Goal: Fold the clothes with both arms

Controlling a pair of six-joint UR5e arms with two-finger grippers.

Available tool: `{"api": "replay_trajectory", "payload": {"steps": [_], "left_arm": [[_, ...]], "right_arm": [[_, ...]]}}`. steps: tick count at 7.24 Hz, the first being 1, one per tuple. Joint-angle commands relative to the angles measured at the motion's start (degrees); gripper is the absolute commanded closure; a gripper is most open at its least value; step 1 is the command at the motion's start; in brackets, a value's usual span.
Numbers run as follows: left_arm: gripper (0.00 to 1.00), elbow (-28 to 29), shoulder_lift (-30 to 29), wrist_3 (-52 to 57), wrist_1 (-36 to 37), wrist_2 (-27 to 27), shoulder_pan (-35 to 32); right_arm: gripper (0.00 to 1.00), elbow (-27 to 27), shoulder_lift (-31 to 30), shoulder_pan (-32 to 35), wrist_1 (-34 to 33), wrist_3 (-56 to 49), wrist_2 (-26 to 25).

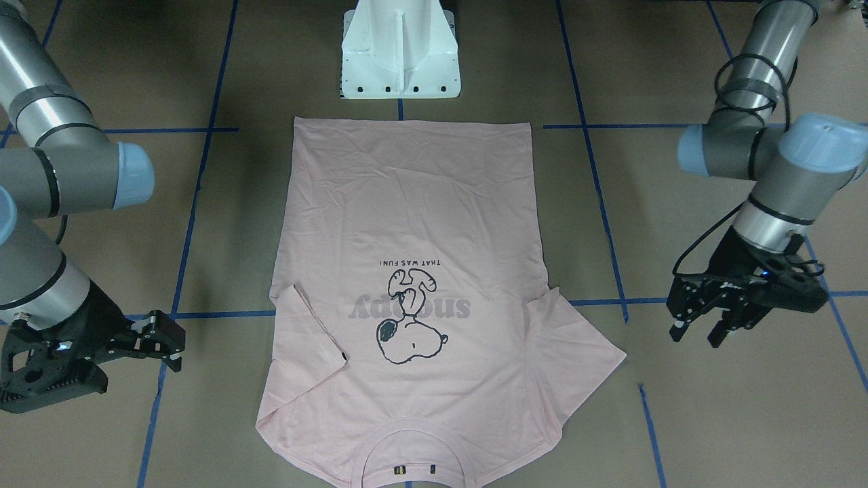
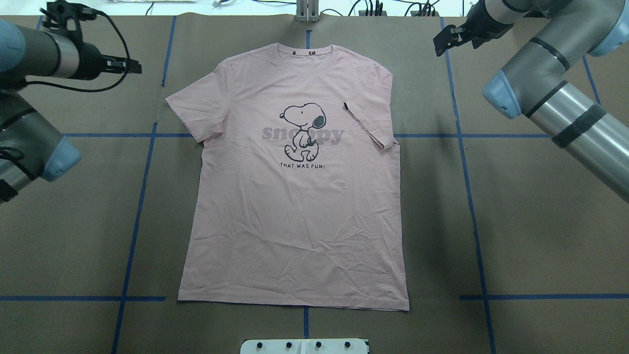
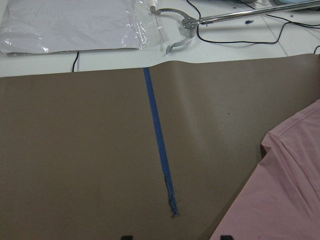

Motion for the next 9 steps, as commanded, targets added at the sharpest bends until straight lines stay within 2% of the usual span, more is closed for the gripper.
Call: {"api": "replay_trajectory", "payload": {"steps": [1, 2, 4, 7, 8, 9], "left_arm": [[0.39, 4.6, -2.5, -5.7, -0.9, 8.1, 6.3], [0.39, 6.4, -2.5, -7.5, -2.6, 10.2, 8.2], [0.42, 9.7, -4.3, -8.3, -3.3, 11.2, 9.4], [0.47, 10.0, -4.3, -8.3, -3.2, 11.8, 9.6], [0.51, 10.0, -4.3, -8.3, -3.2, 11.8, 9.6], [0.67, 10.0, -4.3, -8.3, -3.2, 11.8, 9.6]], "right_arm": [[0.0, 0.2, -1.1, 0.3, 1.5, -0.2, 0.4], [0.0, 0.3, -1.5, 0.3, 1.5, -0.2, 0.4], [0.0, 0.5, -1.8, 0.3, 1.5, -0.2, 0.3], [0.0, 0.5, -1.9, 0.3, 1.5, -0.2, 0.1], [0.0, 0.5, -1.9, 0.3, 1.5, -0.2, 0.1], [0.0, 0.5, -2.1, 0.3, 1.5, -0.2, 0.2]]}}
